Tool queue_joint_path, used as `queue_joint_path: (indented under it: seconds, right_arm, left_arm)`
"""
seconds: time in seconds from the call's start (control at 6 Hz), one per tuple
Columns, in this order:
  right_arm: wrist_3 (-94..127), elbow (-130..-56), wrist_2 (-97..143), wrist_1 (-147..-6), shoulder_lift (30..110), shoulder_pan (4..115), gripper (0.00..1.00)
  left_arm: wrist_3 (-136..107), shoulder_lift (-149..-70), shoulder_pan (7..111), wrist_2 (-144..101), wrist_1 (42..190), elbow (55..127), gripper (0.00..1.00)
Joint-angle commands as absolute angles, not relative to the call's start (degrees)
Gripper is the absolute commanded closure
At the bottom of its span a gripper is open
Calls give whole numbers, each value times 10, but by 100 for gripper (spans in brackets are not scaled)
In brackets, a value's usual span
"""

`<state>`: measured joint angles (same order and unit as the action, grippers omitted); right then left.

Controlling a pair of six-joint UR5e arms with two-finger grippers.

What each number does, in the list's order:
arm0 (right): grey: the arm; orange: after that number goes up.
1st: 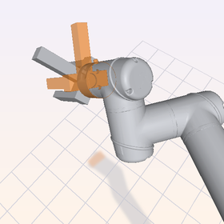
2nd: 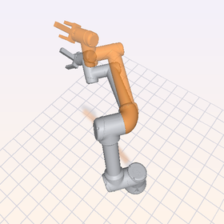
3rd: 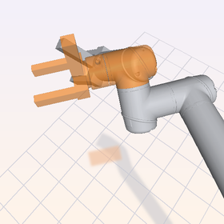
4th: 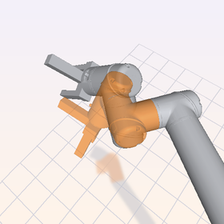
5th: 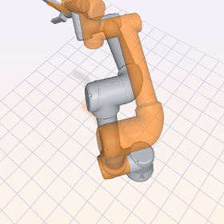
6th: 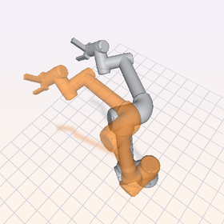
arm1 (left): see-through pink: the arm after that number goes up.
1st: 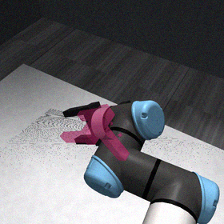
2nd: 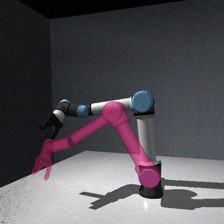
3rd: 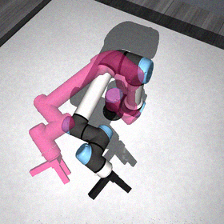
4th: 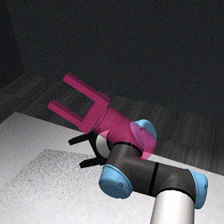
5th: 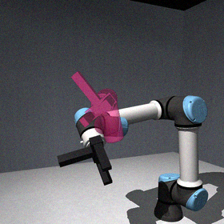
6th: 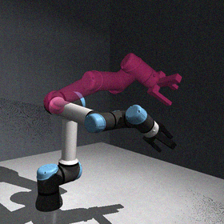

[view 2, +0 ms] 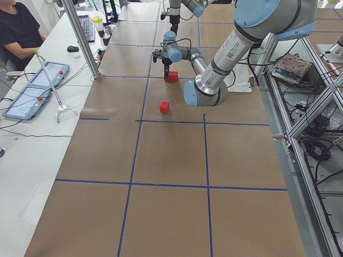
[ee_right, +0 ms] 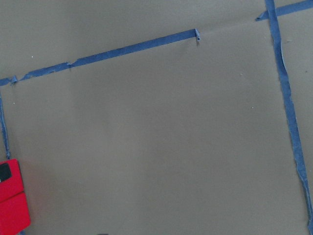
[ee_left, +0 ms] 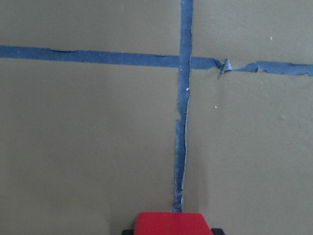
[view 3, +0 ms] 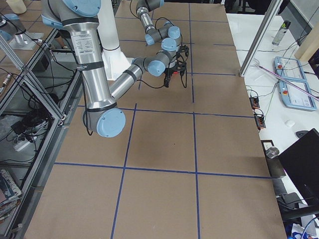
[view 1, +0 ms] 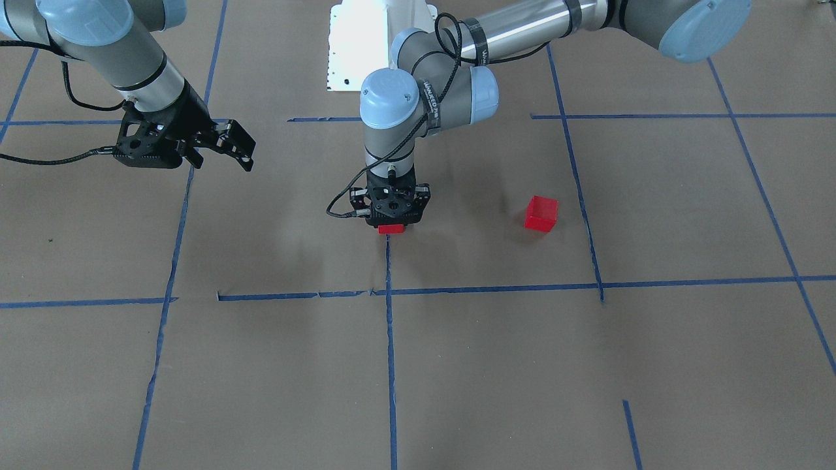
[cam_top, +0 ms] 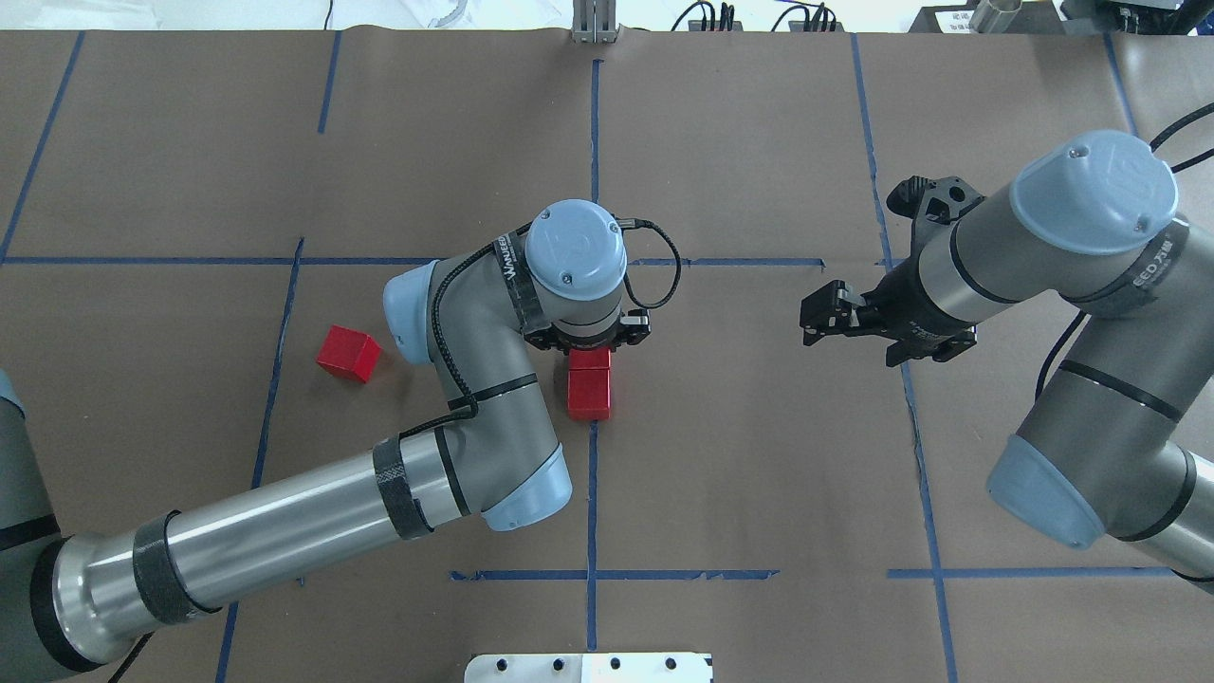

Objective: Form red blocks into L shape at center
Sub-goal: 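Lower the cube against the placed cube and open the left gripper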

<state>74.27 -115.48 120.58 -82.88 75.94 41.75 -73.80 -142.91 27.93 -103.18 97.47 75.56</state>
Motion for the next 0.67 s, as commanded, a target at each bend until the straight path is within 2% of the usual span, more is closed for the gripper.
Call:
queue_joint_path:
  seconds: [0.0,0.33,0.5]
  right_arm:
    - [743,-1155,1206,-829,759,417,0]
    - [743,-1156,1206,-829,759,418,0]
    - [743,-1158,1206,-829,759,419,0]
  left_arm:
    - [-738,-1426,279,-1031,976,757,3]
    - [-738,-1425,280,-1032,976,780,0]
    - [-737,-1396,294,-1032,975,841,1]
